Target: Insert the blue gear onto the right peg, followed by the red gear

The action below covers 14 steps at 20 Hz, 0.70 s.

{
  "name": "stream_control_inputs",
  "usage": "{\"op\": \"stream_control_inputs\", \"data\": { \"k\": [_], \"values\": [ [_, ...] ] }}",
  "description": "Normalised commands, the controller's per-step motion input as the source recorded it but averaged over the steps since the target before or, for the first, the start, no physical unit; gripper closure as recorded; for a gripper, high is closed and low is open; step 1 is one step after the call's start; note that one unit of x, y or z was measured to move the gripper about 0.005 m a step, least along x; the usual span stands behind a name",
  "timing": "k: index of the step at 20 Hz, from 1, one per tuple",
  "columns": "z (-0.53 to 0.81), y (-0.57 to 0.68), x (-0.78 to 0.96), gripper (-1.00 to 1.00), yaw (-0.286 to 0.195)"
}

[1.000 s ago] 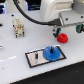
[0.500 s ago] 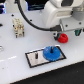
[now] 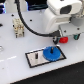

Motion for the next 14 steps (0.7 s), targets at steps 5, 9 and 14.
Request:
{"op": "stream_control_inputs", "data": {
  "k": [5,9,14],
  "values": [
    [-0.16,-0.05,-0.31,1.00,0.000],
    [-0.08,0.00,-0.27,1.00,0.000],
    [0.00,0.00,-0.14,1.00,0.000]
  ]
}}
